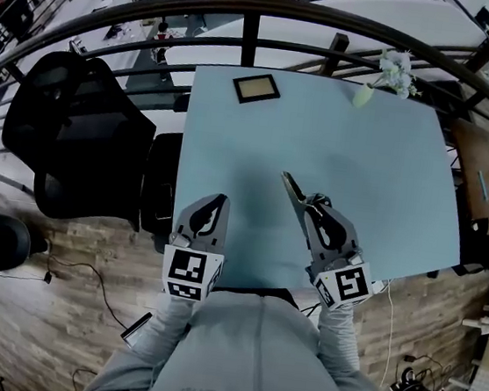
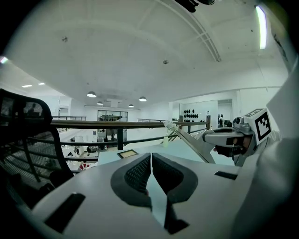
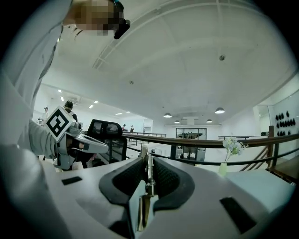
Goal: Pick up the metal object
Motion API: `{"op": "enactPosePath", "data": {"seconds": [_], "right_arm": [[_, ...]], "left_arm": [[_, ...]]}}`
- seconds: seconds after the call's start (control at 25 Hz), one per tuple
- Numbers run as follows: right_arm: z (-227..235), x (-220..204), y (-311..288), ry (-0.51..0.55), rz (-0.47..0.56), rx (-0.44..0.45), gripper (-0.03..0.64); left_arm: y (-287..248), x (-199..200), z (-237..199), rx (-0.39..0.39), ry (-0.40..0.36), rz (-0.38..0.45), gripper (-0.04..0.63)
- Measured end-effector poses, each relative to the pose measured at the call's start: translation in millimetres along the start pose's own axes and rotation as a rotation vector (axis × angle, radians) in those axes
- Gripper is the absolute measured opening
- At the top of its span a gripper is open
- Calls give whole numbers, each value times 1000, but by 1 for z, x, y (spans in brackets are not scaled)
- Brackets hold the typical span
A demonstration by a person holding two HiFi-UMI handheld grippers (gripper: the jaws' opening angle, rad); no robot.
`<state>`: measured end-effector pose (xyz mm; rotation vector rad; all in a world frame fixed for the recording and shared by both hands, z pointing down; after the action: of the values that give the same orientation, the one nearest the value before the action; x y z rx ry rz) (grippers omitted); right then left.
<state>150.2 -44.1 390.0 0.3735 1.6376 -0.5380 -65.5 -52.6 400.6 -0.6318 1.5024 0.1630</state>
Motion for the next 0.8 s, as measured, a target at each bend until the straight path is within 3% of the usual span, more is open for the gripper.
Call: {"op": "enactPosePath", "data": {"seconds": [0.64,0.8], "right_arm": [[23,10,6,4,15,-77,74],[20,11,2,1,23,-76,42]], "left_arm": [[-13,11,-15,22,9,18,32],[-12,12,-20,30,10,22,32]]}}
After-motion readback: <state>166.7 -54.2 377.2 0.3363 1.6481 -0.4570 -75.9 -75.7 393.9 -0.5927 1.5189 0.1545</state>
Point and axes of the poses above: the fingertips, and each gripper's own axes: y backward along the fingers, z to its right, x out of its top, the point moved 5 cm from there along y, backward along the fingers, and after that the axes turned 2 degrees about -x, right-handed, at the moved point
